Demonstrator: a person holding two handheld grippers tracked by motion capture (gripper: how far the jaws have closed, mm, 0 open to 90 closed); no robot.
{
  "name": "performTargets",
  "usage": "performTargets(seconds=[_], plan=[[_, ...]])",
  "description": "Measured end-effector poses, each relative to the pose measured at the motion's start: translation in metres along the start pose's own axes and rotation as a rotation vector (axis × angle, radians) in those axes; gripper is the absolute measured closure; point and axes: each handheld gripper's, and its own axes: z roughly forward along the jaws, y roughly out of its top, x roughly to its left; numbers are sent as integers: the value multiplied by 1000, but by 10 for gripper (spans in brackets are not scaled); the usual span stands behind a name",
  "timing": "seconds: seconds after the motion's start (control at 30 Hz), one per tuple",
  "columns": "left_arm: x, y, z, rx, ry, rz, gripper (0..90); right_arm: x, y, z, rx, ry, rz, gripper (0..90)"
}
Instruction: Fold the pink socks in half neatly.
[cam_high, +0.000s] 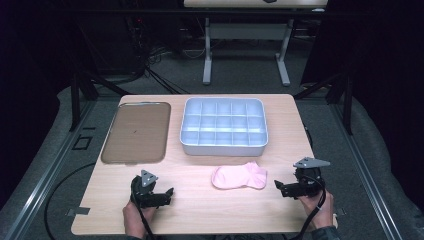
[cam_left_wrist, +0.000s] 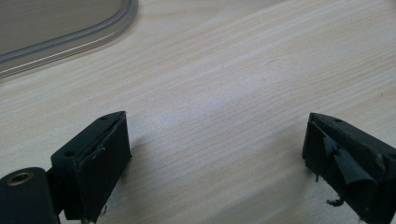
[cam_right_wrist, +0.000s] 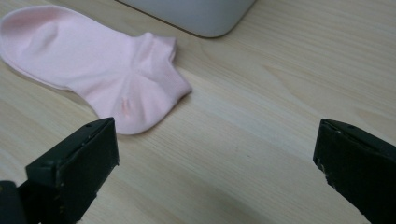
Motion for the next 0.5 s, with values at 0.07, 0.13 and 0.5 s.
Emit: performTargets(seconds=[0.07, 0.13, 0.5], plan=[[0, 0, 0, -1, 0, 0, 75, 4, 5, 1, 7, 9, -18, 0], [0, 0, 0, 0, 0, 0, 75, 9, 11, 1, 11, 14, -36, 0], [0, 0, 0, 0, 1, -1, 75, 35, 39, 16, 42, 95, -104, 0]])
